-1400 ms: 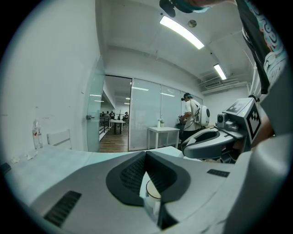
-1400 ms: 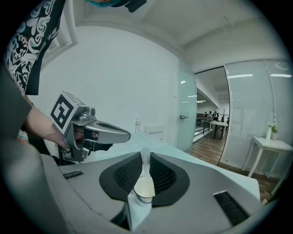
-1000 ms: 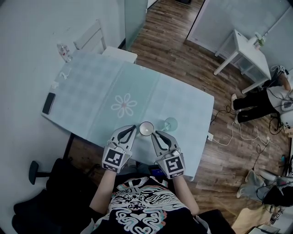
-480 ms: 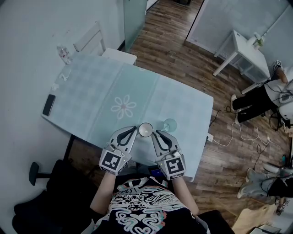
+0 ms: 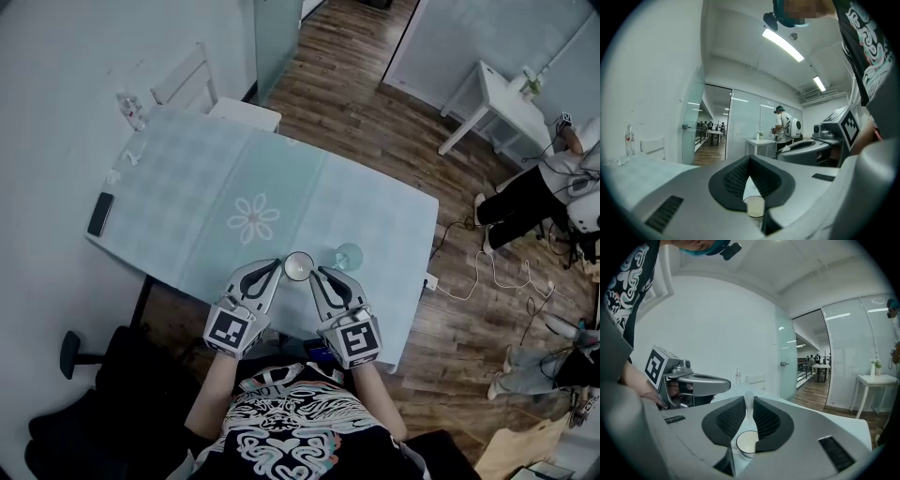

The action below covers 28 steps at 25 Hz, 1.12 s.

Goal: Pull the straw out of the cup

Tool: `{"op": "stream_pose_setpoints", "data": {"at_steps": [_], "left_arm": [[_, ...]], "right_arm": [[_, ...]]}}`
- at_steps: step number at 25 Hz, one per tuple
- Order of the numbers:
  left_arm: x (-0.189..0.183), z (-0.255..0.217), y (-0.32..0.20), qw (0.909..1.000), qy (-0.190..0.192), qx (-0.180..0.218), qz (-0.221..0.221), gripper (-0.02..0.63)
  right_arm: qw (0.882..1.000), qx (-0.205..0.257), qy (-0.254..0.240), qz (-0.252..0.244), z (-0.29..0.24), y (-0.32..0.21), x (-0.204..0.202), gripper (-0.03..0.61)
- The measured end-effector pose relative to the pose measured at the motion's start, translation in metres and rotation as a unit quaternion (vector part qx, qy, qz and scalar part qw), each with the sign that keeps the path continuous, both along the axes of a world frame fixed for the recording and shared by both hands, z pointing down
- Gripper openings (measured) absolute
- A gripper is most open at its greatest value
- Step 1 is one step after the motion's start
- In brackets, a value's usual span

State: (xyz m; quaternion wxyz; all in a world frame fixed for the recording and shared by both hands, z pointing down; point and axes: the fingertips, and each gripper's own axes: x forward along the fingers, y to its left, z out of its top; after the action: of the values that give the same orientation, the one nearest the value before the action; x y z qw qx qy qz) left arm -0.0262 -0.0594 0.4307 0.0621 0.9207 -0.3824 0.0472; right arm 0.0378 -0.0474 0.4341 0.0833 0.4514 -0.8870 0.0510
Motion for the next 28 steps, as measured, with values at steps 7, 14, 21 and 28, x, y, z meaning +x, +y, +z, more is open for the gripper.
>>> {"op": "stream_pose_setpoints", "data": {"at_steps": [7, 14, 21, 28], "left_arm": [[-0.004, 0.005, 0.000, 0.9999, -0.005, -0.008, -0.005, 0.003], [-0.006, 0.007, -0.004, 1.0000, -0.006, -0.005, -0.004, 0.003], [-0.005, 0.013, -0.005, 0.9998, -0.009, -0.015, 0.001, 0.003], [-0.005, 0.015, -0.006, 0.9997, -0.012, -0.019, 0.007, 0.003]], "right_arm": [[1.000, -0.001, 0.002, 0.001, 0.004, 0.000, -0.001, 0.064], [1.000, -0.011, 0.005, 0.011, 0.008, -0.002, 0.001, 0.064], [1.000, -0.018, 0.008, 0.014, 0.014, -0.002, 0.002, 0.064], [1.000, -0.023, 0.010, 0.015, 0.018, -0.002, -0.002, 0.064]]}}
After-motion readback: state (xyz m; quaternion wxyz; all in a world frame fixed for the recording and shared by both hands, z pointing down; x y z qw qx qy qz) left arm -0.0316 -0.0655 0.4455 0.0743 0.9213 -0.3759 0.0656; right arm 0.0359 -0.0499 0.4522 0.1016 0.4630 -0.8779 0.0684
